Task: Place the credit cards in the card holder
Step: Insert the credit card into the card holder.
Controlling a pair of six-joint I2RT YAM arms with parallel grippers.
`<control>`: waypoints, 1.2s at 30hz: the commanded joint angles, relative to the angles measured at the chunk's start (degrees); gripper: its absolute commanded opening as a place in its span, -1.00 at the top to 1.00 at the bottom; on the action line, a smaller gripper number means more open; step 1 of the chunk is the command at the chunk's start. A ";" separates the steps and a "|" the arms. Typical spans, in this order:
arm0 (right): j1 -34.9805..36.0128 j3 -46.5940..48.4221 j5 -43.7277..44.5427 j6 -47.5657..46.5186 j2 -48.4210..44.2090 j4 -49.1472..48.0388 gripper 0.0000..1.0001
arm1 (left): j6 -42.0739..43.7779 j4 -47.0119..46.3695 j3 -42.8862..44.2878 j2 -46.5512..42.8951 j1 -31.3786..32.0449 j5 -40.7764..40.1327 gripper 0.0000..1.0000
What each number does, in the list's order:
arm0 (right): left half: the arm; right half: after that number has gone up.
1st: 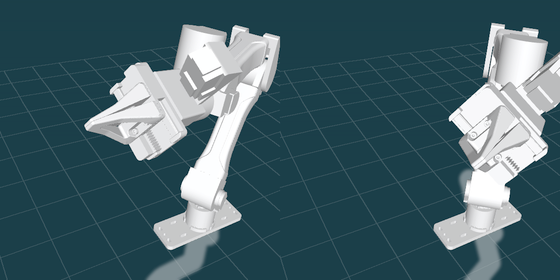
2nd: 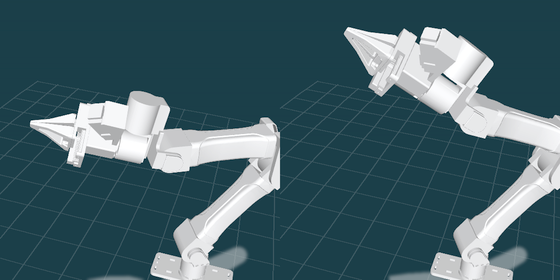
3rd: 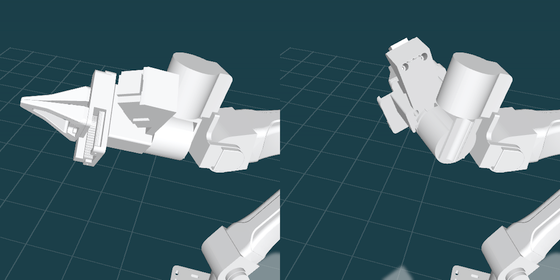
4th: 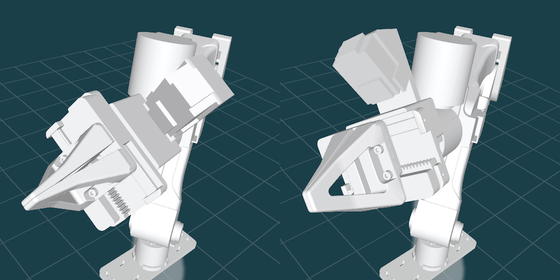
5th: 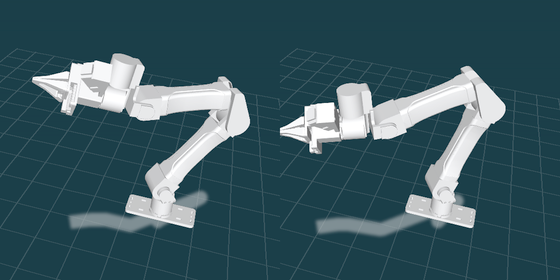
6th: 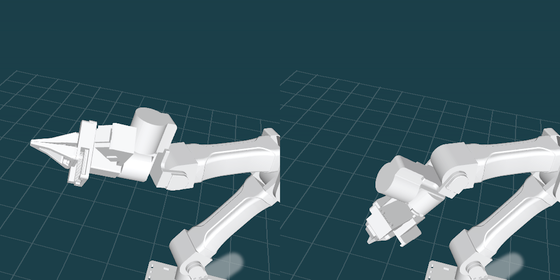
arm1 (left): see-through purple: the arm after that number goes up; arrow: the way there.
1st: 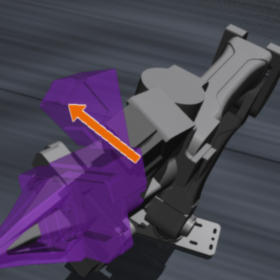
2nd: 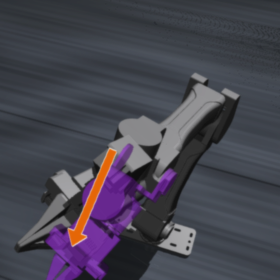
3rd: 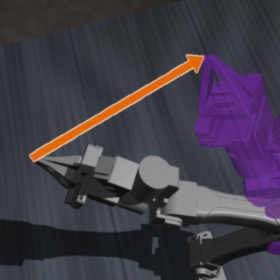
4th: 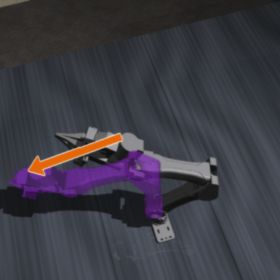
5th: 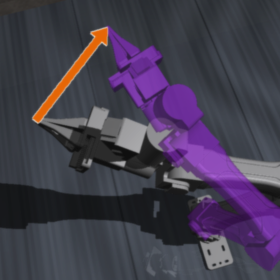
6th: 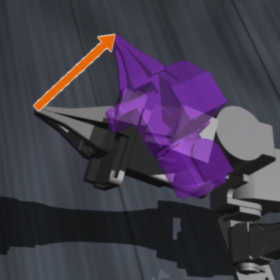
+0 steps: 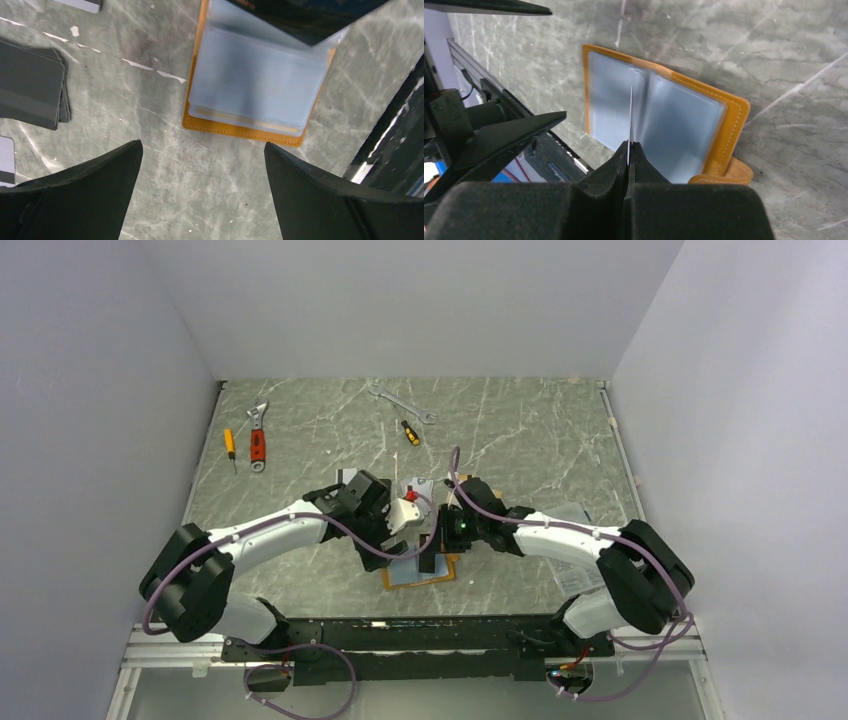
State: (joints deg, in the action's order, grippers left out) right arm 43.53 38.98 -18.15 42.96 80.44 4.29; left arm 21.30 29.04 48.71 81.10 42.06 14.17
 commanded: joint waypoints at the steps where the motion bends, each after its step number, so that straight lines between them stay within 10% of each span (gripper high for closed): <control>1: 0.06 -2.20 -0.44 2.52 0.56 -11.36 1.00 | 8.31 -4.96 -3.42 -3.57 0.05 2.20 -0.97; 36: -2.20 -15.25 -1.03 9.22 0.86 -27.66 1.00 | 14.39 -6.37 -5.38 3.74 7.13 -6.71 -0.80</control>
State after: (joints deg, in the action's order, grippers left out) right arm 41.65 24.23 -18.81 51.55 81.62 -19.49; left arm 34.57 23.88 44.62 84.84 48.93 10.61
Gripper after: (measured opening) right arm 0.009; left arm 0.905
